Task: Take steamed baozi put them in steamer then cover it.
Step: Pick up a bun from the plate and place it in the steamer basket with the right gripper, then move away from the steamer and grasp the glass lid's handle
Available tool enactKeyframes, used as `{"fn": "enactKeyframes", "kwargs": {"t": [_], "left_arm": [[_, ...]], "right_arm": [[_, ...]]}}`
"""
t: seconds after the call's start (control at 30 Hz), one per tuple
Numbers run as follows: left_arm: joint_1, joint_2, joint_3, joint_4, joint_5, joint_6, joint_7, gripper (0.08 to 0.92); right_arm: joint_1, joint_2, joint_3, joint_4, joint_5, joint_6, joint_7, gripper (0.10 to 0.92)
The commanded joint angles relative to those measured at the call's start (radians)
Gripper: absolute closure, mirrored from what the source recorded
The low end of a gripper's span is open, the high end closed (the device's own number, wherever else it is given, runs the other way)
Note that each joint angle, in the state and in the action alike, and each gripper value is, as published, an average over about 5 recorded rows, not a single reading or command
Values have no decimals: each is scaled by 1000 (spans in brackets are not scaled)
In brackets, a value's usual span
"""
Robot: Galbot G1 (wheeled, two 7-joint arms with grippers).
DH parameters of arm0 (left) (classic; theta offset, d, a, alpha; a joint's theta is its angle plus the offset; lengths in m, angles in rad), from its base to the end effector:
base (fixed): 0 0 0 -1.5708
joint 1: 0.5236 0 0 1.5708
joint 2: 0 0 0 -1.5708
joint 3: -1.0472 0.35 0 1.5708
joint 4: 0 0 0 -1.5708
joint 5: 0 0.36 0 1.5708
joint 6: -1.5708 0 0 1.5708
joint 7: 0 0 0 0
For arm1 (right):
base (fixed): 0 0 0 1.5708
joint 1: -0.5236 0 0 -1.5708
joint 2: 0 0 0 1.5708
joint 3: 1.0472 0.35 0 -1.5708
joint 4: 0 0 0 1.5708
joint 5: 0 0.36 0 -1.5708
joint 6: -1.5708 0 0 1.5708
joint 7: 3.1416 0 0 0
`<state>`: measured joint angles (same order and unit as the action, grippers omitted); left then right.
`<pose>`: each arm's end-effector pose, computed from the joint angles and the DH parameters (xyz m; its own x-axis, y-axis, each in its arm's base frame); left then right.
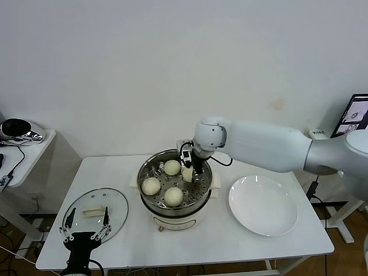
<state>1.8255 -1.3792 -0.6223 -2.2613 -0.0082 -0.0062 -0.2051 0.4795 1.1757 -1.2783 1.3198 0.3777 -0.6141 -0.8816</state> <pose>0.1171 0.0498 -0.2746 -0.9877 -0.1524 0.0354 -0.1418 0.9679 0.2077 0.5322 0.1442 -0.1034 -0.2357 -0.1890 0.9533 -0.9430 -0.1928 -0.2714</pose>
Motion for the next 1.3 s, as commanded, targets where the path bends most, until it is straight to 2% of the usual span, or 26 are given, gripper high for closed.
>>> {"fn": "enactKeyframes", "kwargs": {"t": [0.03,0.2,0.3,0.4,0.53,0.63,0.7,0.8,0.93,1.07,1.2,1.3], "left_arm": [[0,-1,1,0,1,0,0,177],[1,-1,0,-2,1,0,0,177],[0,0,-2,0,-2,1,-1,177],[-4,2,-3,2,-3,2,0,177],[-10,3,-4,4,-5,4,0,177],[-17,5,-3,16,-11,3,-2,177],[-21,6,-4,26,-14,2,-5,177],[-26,6,-9,39,-13,-1,-11,177],[-24,1,-16,53,3,-18,-17,177],[-19,-8,-16,67,28,-29,-26,177],[-17,-24,-8,90,83,-43,-43,177],[-18,-29,-6,125,185,-45,-59,177]], "right_arm": [[-53,31,1,-43,-32,3,0,408],[-47,25,7,-35,-38,6,1,376],[-28,2,24,-6,-34,5,0,297],[12,-49,53,57,-14,2,2,230],[27,-175,131,182,35,7,50,205],[-32,-305,216,307,131,27,209,203],[-117,-412,291,392,215,52,366,202],[-378,-572,489,491,295,157,603,202],[-828,-666,832,532,235,389,799,203],[-1301,-586,1259,517,67,594,850,203],[-1601,-383,1621,493,-111,737,828,203],[-1743,-223,1821,503,-181,793,776,203]]}}
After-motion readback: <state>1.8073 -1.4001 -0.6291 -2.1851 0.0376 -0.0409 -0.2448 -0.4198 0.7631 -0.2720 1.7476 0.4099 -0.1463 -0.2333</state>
